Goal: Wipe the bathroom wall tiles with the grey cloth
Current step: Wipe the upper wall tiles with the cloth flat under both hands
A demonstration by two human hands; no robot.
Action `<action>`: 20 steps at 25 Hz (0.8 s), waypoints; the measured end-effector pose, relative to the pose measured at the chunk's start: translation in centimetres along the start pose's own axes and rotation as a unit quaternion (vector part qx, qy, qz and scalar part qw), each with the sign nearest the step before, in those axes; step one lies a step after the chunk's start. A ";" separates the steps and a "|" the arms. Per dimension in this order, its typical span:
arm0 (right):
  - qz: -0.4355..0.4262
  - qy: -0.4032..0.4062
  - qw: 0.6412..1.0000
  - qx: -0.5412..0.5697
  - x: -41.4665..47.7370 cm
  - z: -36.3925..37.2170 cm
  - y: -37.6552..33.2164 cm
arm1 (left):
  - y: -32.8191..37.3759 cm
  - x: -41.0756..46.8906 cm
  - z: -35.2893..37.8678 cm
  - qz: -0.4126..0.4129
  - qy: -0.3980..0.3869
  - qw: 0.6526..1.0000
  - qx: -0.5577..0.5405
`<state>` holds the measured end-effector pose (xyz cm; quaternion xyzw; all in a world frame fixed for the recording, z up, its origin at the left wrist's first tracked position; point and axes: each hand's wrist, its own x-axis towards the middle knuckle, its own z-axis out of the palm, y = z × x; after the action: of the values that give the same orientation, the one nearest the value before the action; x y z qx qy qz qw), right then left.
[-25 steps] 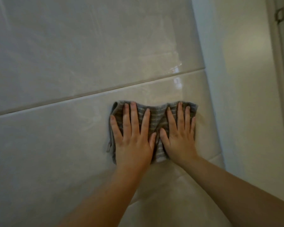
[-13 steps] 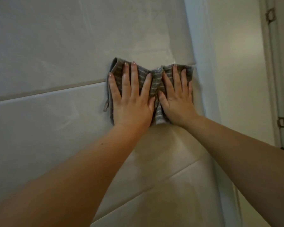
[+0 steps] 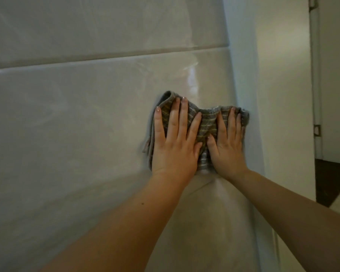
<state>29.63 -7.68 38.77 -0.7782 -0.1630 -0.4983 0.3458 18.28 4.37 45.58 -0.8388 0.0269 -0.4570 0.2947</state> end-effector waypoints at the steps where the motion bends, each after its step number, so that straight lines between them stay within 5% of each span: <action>1: 0.004 0.000 1.000 0.002 -0.9 0.2 -0.1 | -0.3 -0.6 0.1 0.011 0.000 1.000 0.005; 6: 0.020 0.009 1.000 0.019 -3.4 0.8 -4.0 | -3.6 -3.8 0.1 0.022 0.024 0.999 0.025; 20: -0.122 0.024 0.992 0.023 -12.0 2.5 -26.2 | -21.0 -22.0 -3.0 -0.072 0.049 0.993 0.078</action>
<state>10.21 13.76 37.27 -0.7322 -0.2601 -0.5512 0.3040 -1.54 27.19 41.22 -0.7895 -0.0542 -0.5185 0.3238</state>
